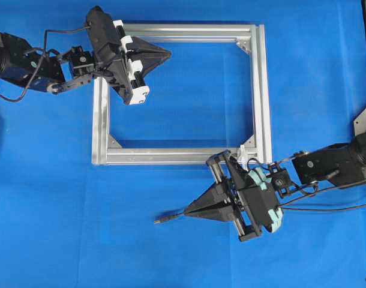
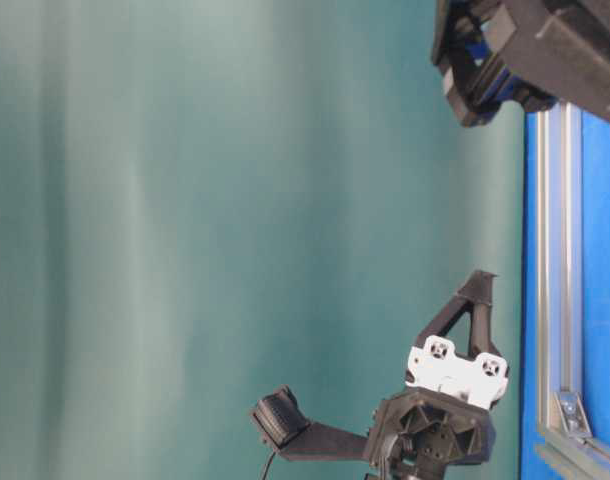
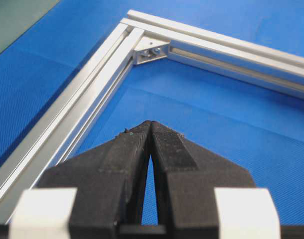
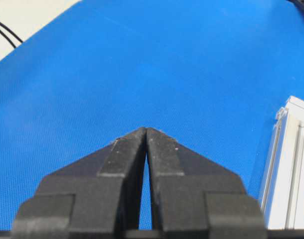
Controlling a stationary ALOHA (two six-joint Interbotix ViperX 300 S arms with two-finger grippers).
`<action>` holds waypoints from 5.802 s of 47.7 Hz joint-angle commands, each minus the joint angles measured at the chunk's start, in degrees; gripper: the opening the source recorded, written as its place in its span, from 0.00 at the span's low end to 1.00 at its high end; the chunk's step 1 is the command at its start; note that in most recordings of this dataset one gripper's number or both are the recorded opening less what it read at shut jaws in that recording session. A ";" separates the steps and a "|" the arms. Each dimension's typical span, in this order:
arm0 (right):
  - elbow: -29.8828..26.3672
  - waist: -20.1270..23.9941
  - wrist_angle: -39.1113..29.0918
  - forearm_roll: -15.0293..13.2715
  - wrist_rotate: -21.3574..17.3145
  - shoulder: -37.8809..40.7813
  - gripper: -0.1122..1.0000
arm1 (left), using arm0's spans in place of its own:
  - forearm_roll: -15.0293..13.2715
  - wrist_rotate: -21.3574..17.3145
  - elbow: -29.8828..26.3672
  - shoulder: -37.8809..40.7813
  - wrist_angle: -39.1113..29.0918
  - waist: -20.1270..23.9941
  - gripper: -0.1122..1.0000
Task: Insert the wire through the string loop located on the right side.
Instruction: 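Open the right gripper and lower it over the black USB cable plug end, then close the right gripper on the cable just behind the USB plug, then lift the cable and swing the right gripper right, plug pointing left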
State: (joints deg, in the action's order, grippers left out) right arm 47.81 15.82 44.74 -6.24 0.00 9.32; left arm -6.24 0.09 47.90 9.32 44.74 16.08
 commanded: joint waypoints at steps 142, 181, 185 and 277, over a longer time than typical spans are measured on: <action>-5.27 1.14 -7.73 8.53 -3.96 9.67 0.71 | 1.32 -0.35 0.18 -2.81 -1.49 -0.35 0.10; -5.19 1.14 -17.05 8.09 -3.52 -0.26 0.06 | 1.32 -0.44 0.18 -2.81 -1.76 -0.35 0.10; -5.19 1.14 -19.95 8.09 -3.34 -3.25 0.06 | 1.32 -0.44 0.18 -2.81 -1.76 -0.35 0.10; -5.10 1.14 -22.94 8.09 -3.34 -6.50 0.06 | 1.32 -0.26 0.18 -2.81 -1.76 -0.35 0.10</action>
State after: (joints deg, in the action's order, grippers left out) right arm 43.15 17.05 21.53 1.93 -3.34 4.39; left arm -5.10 -0.35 48.52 8.44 42.71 15.82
